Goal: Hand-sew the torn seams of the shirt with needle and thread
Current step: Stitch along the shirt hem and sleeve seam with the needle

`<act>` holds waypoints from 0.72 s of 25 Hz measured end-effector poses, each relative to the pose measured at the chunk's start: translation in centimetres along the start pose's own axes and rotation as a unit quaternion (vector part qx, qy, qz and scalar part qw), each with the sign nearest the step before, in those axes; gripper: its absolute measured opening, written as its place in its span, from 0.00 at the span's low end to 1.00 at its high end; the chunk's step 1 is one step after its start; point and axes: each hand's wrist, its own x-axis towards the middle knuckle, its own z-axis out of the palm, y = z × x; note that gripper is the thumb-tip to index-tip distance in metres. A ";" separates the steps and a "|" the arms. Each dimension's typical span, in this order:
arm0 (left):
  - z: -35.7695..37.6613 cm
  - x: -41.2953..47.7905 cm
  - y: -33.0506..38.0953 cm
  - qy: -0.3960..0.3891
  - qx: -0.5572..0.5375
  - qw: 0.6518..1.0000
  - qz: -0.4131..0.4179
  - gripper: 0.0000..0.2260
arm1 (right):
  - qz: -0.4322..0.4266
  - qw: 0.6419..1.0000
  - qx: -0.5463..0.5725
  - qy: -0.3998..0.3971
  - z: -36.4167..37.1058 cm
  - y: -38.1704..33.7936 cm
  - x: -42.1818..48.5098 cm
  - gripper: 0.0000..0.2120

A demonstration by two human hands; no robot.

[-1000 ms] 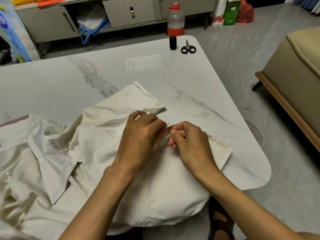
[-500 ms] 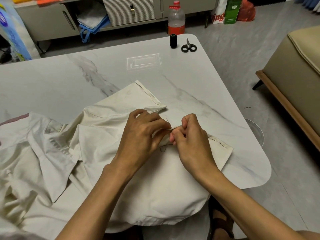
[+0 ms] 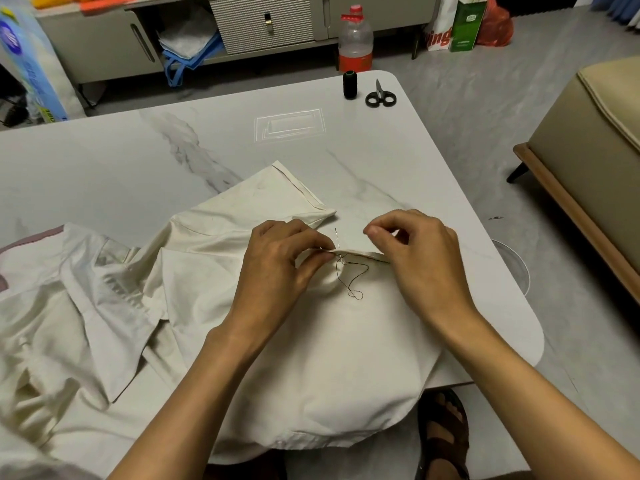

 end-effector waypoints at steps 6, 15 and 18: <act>-0.1 0.0 -0.2 0.011 -0.001 1.000 0.015 0.03 | 0.054 0.995 0.026 -0.083 0.7 -0.5 0.3 0.05; -0.3 -0.1 0.0 0.013 0.006 0.999 0.034 0.03 | 0.091 0.977 0.148 -0.122 1.0 -0.4 0.5 0.05; -0.5 -0.1 0.1 0.013 0.012 1.000 0.014 0.03 | 0.104 0.952 0.280 -0.065 0.5 -0.6 0.7 0.08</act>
